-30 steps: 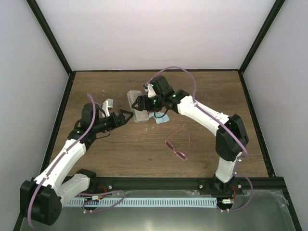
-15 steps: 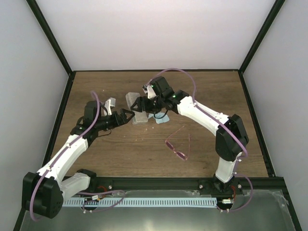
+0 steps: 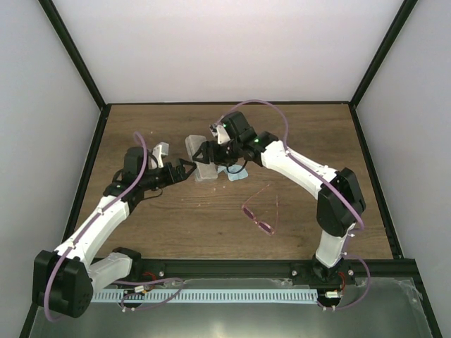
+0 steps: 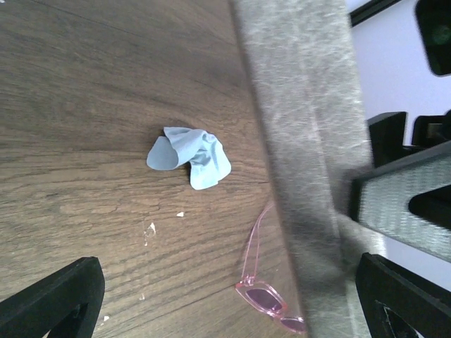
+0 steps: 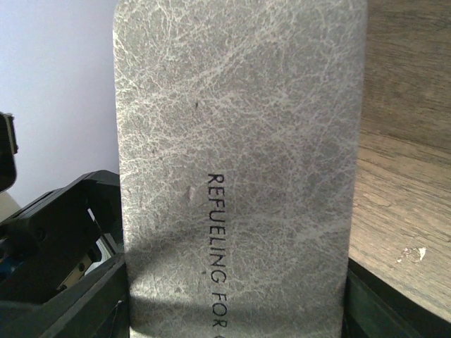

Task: Organize the sunglasses
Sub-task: Open the sunglasses case.

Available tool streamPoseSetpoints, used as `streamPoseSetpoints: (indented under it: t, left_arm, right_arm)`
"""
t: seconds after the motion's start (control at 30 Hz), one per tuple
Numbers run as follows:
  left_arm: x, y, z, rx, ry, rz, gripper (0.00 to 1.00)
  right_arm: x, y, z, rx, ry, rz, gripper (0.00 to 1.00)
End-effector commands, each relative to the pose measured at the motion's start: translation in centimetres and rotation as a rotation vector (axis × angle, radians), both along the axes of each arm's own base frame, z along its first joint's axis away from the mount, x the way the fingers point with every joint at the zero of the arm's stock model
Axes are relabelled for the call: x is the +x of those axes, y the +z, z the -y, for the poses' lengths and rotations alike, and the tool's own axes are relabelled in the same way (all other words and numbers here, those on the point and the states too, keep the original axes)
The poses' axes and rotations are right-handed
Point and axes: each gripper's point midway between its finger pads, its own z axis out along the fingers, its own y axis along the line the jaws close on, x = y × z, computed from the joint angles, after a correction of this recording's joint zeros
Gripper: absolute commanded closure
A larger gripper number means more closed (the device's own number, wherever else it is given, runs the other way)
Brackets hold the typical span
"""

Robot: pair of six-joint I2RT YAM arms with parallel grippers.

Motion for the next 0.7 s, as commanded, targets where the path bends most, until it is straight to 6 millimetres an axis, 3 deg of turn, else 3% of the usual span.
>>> streamPoseSetpoints:
  t: [0.0, 0.33, 0.57, 0.67]
  left_arm:
    - [0.1, -0.1, -0.6, 0.027, 0.023, 0.005, 0.0]
    - [0.5, -2.2, -0.8, 0.049, 0.045, -0.045, 0.0]
    - [0.7, -6.7, -2.4, 0.146, 0.124, -0.163, 0.0]
    - [0.9, -7.6, -2.7, 0.148, 0.152, -0.179, 0.0]
  right_arm:
    - [-0.5, 5.1, 0.3, 0.099, 0.021, 0.085, 0.46]
    - [-1.3, 5.5, 0.7, 0.116, 0.032, 0.085, 0.46]
    - [-1.9, 6.9, 1.2, 0.152, 0.045, 0.096, 0.46]
    - [-1.9, 6.8, 1.9, 0.161, 0.039, 0.084, 0.46]
